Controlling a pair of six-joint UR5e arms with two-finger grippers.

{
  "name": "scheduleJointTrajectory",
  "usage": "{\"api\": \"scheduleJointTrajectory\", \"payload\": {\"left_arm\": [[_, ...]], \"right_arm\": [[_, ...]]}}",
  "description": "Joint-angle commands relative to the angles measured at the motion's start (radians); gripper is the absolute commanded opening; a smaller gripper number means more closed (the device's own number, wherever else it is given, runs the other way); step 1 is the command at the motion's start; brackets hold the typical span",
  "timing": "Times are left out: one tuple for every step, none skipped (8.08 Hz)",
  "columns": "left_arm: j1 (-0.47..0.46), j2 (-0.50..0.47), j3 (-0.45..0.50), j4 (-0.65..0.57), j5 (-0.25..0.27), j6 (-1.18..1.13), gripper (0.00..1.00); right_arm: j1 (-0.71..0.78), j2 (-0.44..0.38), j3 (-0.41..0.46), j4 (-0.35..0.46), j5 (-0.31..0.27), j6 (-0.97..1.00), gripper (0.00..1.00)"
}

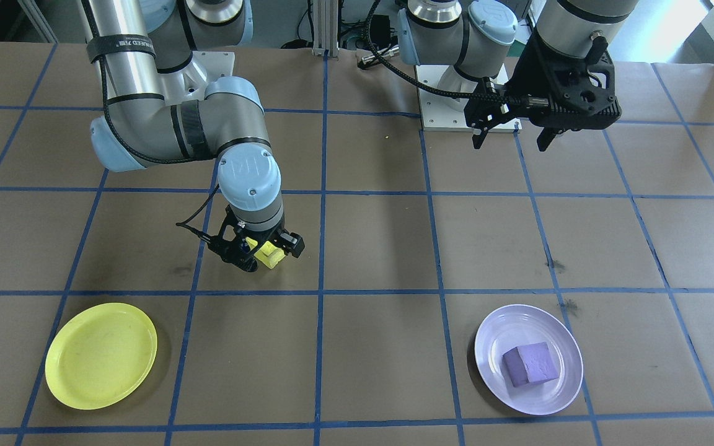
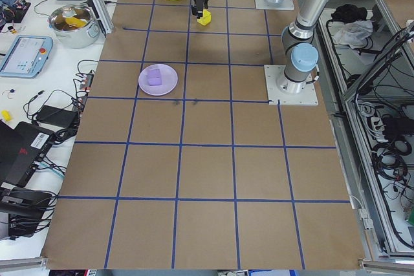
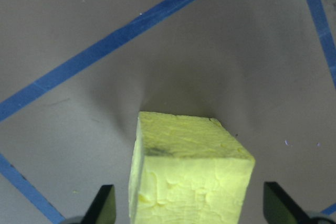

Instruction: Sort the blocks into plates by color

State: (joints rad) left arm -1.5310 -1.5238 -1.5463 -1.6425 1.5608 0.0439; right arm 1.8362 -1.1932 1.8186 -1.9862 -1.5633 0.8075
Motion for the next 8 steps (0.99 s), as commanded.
{"api": "scheduleJointTrajectory", "payload": {"left_arm": [[0.006, 0.004, -0.006, -0.005, 0.004, -0.031, 1.00], [0.009, 0.007, -0.003, -0.031, 0.002, -0.036, 1.00], [0.009, 0.014, -0.002, -0.030, 0.004, -0.033, 1.00], [0.009, 0.017, -0.006, -0.025, -0.004, -0.038, 1.00], [0.009, 0.019, -0.003, -0.020, -0.008, -0.041, 1.00], [0.009, 0.007, -0.003, -0.020, -0.019, -0.041, 1.00], [0.009, -0.010, -0.002, -0.019, -0.059, -0.047, 1.00], [0.009, -0.012, 0.000, -0.020, -0.085, -0.047, 1.00]], "right_arm": [[0.000, 0.001, 0.030, 0.007, 0.003, -0.001, 1.00], [0.000, 0.001, 0.034, -0.014, 0.006, -0.004, 0.82], [-0.005, -0.002, 0.024, -0.044, 0.008, -0.017, 0.13], [-0.006, -0.002, 0.024, -0.087, 0.006, -0.054, 0.00], [-0.012, -0.009, 0.021, -0.109, 0.005, -0.069, 0.00], [-0.017, -0.020, 0.007, -0.111, 0.002, -0.094, 0.00], [-0.032, -0.041, -0.034, -0.102, -0.015, -0.128, 0.00], [-0.075, -0.081, -0.069, -0.054, -0.003, -0.175, 0.00]]}}
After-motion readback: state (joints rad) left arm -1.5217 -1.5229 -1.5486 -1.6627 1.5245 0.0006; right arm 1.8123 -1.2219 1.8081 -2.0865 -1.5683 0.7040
